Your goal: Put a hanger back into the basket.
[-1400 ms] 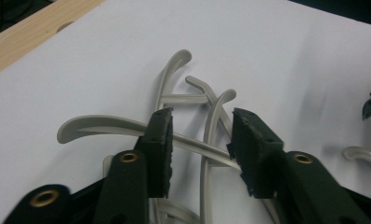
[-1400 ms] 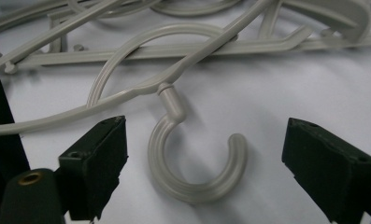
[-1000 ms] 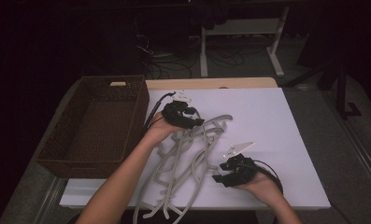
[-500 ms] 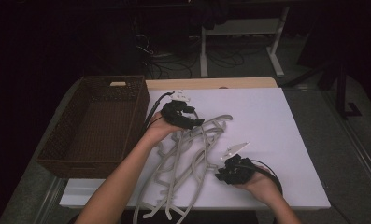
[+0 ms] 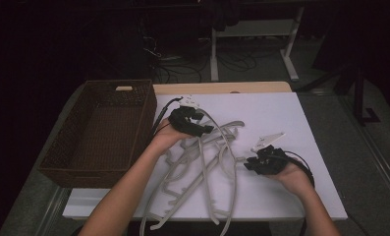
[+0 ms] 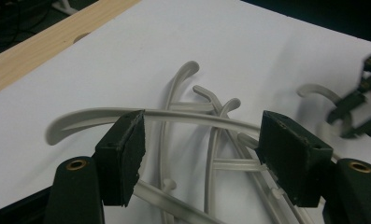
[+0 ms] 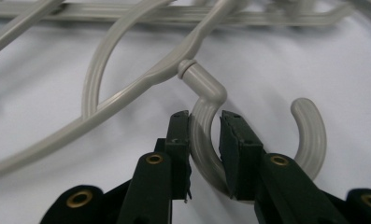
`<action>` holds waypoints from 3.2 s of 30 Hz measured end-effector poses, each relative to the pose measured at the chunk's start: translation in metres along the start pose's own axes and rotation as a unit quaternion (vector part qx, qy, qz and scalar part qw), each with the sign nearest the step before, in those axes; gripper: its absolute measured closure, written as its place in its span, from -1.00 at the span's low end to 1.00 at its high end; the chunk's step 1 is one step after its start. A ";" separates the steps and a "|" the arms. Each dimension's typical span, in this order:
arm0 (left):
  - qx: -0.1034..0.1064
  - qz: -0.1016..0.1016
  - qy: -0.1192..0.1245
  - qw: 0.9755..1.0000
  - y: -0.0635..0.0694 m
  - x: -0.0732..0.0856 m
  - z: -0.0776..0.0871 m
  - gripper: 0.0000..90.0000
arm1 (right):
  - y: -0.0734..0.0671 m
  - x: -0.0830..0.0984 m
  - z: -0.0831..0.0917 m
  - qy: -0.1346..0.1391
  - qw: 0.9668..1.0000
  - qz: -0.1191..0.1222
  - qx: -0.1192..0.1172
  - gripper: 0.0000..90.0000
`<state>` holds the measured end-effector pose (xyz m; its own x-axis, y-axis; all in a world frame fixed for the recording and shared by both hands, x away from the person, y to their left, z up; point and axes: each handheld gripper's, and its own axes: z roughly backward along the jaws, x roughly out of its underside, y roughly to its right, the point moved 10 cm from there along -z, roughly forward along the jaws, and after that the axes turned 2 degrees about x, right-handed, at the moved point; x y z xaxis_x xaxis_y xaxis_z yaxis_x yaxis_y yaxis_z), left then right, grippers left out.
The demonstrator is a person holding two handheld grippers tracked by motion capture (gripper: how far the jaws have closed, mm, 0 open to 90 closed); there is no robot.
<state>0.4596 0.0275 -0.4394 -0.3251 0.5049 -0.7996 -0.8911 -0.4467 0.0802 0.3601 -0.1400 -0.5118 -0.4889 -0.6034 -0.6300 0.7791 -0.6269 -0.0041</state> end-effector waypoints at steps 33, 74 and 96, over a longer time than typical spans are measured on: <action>-0.002 0.003 0.004 1.000 -0.003 0.002 0.005 -0.30 | -0.059 0.001 0.005 -0.001 0.993 -0.116 0.007 -0.16; 0.003 0.011 0.009 1.000 0.004 0.030 0.016 -0.34 | 0.008 -0.013 -0.008 -0.046 0.997 0.052 -0.023 0.70; -0.010 -0.031 -0.068 0.997 0.010 0.058 0.004 -0.44 | -0.004 -0.018 0.019 0.038 0.998 -0.054 -0.015 -0.27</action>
<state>0.4311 0.0551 -0.4828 -0.3107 0.6268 -0.7146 -0.9049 -0.4252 0.0205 0.3584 -0.1365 -0.4855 -0.5400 -0.4944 -0.6811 0.7357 -0.6703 -0.0967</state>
